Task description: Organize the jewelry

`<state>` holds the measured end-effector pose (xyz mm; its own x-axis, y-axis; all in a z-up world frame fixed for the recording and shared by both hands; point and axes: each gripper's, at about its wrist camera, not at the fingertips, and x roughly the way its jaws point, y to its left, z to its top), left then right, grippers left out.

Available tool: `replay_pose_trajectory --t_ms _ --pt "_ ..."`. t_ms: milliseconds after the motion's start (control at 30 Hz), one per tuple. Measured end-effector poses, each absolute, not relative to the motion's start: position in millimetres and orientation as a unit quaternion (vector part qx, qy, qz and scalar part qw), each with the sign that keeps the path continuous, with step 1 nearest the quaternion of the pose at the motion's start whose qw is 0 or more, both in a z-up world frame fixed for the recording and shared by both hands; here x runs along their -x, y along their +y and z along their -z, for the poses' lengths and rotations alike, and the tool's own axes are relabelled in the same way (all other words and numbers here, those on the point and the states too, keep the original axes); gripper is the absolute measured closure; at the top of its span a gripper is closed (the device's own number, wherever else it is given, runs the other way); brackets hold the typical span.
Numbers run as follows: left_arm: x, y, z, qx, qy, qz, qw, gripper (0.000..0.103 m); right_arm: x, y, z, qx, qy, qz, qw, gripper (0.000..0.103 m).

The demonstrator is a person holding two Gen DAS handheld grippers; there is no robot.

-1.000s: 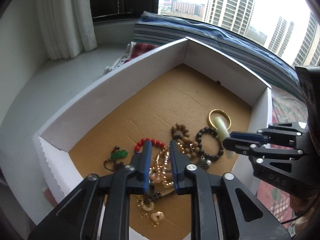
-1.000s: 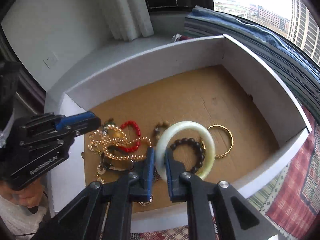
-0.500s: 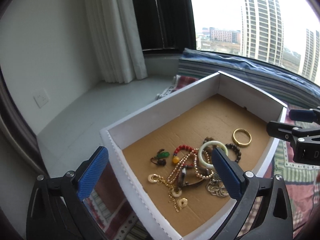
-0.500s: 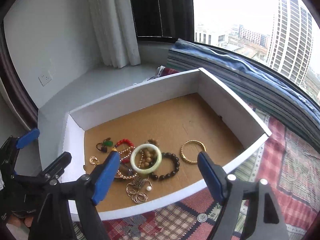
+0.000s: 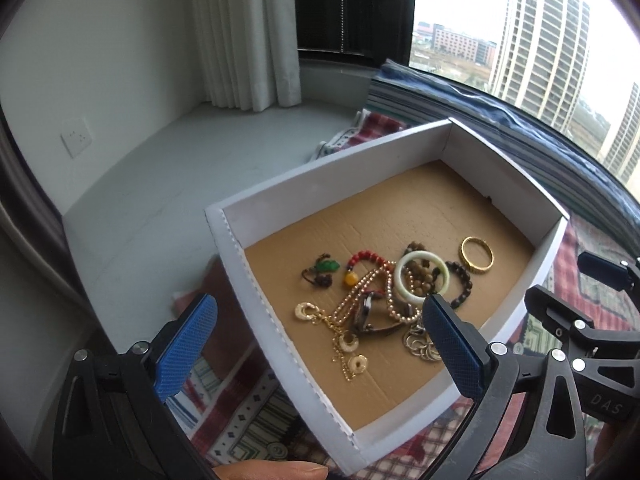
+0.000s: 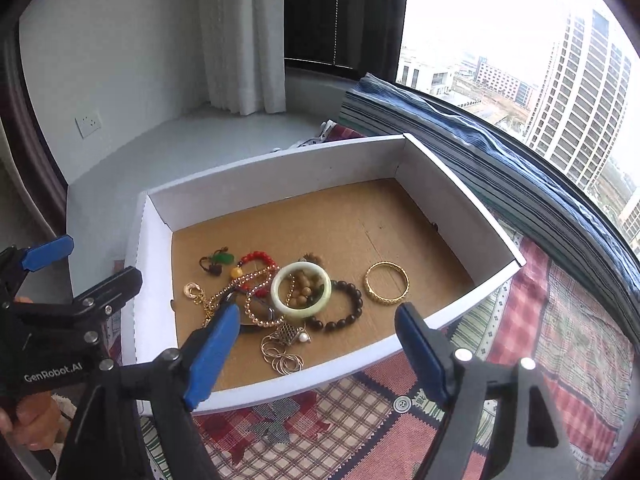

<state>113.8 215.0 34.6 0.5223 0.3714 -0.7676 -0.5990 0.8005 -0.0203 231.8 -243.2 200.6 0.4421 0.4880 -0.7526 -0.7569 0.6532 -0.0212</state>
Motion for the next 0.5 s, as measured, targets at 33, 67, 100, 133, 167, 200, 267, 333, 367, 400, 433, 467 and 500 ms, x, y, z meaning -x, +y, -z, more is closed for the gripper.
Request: replay_pose_trajectory --t_ms 33,67,100,133,167,200,267,333,367,400,433,467,500 --pt "-113.4 215.5 -35.4 0.146 0.400 -0.282 0.860 0.001 -231.6 -242.6 -201.5 0.182 0.374 -0.373 0.829 0.022" --pt "-113.1 215.2 -36.5 0.147 0.400 -0.282 0.859 0.001 -232.2 -242.7 -202.5 0.182 0.376 -0.372 0.829 0.022" --pt "-112.7 214.9 -37.5 0.146 0.399 -0.284 0.859 0.001 -232.8 -243.1 -203.5 0.182 0.377 -0.371 0.829 0.022" --pt "-112.8 213.9 -38.3 0.143 0.398 -0.287 0.860 0.001 -233.1 -243.2 -204.2 0.185 0.376 -0.369 0.830 0.022" --pt "-112.5 213.2 -38.7 0.142 0.397 -0.287 0.860 0.001 -233.1 -243.4 -204.9 0.188 0.374 -0.366 0.831 0.022" --pt "-112.8 213.2 -39.2 0.143 0.397 -0.287 0.860 0.001 -232.7 -243.8 -205.6 0.190 0.372 -0.363 0.833 0.022" --pt "-113.3 213.0 -39.7 0.144 0.396 -0.287 0.860 0.001 -233.2 -244.7 -205.4 0.191 0.372 -0.360 0.834 0.022" --pt "-113.9 212.8 -38.7 0.146 0.396 -0.289 0.860 0.001 -233.2 -245.6 -204.5 0.192 0.372 -0.358 0.835 0.022" --pt "-114.4 212.3 -37.6 0.148 0.396 -0.286 0.860 0.001 -233.0 -246.1 -204.0 0.192 0.371 -0.358 0.835 0.022" --pt "-114.2 211.5 -37.0 0.150 0.395 -0.282 0.861 0.001 -233.2 -246.4 -203.3 0.191 0.371 -0.358 0.835 0.022" --pt "-113.6 209.9 -36.4 0.150 0.393 -0.282 0.862 0.001 -233.3 -246.7 -202.7 0.190 0.373 -0.358 0.835 0.022" --pt "-113.2 208.1 -36.0 0.147 0.390 -0.284 0.863 0.001 -233.6 -247.2 -202.0 0.190 0.373 -0.358 0.835 0.022" --pt "-112.8 206.3 -35.4 0.144 0.390 -0.284 0.864 0.001 -233.9 -247.2 -201.6 0.190 0.373 -0.356 0.835 0.022"
